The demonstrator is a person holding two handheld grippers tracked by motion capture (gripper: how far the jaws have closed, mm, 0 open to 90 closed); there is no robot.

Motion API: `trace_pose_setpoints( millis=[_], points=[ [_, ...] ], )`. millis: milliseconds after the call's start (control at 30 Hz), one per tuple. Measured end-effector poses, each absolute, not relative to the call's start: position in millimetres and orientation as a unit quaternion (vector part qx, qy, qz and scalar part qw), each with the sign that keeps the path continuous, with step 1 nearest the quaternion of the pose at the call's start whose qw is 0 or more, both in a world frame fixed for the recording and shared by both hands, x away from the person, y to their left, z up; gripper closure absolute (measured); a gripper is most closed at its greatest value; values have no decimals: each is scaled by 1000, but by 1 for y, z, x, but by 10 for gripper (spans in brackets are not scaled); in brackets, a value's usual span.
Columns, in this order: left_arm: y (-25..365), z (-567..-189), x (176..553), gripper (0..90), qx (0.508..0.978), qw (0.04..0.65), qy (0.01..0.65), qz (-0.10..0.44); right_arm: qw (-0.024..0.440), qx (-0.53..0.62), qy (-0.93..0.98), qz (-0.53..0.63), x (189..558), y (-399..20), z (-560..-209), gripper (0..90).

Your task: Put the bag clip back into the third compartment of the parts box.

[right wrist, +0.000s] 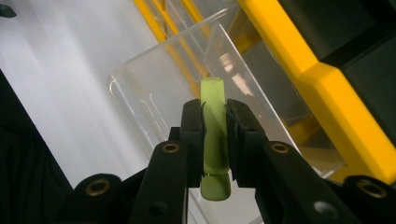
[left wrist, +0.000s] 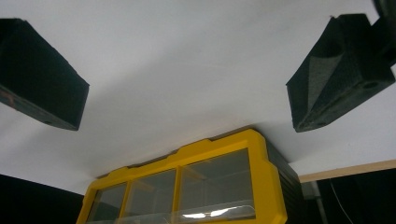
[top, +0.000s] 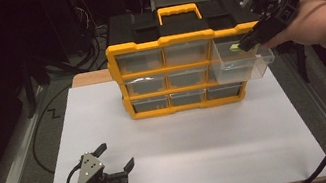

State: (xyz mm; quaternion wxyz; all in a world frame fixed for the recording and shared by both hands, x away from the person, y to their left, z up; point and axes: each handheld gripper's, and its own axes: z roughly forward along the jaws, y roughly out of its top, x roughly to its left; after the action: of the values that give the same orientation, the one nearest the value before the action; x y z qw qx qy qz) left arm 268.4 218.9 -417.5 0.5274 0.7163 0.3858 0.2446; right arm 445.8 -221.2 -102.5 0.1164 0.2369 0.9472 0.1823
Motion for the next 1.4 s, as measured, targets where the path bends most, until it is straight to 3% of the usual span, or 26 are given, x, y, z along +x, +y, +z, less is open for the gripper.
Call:
trace_pose_setpoints(
  millis=[400, 833, 900, 1000, 1167, 1400],
  points=[
    [218, -418, 269, 4, 717, 527, 386, 243, 100, 245, 948, 177, 456, -222, -125, 793],
    [218, -418, 269, 3, 717, 527, 385, 243, 102, 243, 946, 189, 453, -223, -117, 786],
    [218, -418, 268, 4, 717, 527, 386, 243, 120, 247, 943, 190, 453, -223, -116, 597],
    [218, -417, 268, 3, 717, 527, 386, 244, 105, 248, 942, 199, 450, -221, -108, 467],
    [218, -417, 268, 4, 717, 527, 386, 244, 115, 252, 938, 208, 437, -221, -93, 403],
    [216, -417, 268, 4, 719, 526, 383, 243, 117, 253, 938, 205, 414, -225, -90, 392]
  ],
)
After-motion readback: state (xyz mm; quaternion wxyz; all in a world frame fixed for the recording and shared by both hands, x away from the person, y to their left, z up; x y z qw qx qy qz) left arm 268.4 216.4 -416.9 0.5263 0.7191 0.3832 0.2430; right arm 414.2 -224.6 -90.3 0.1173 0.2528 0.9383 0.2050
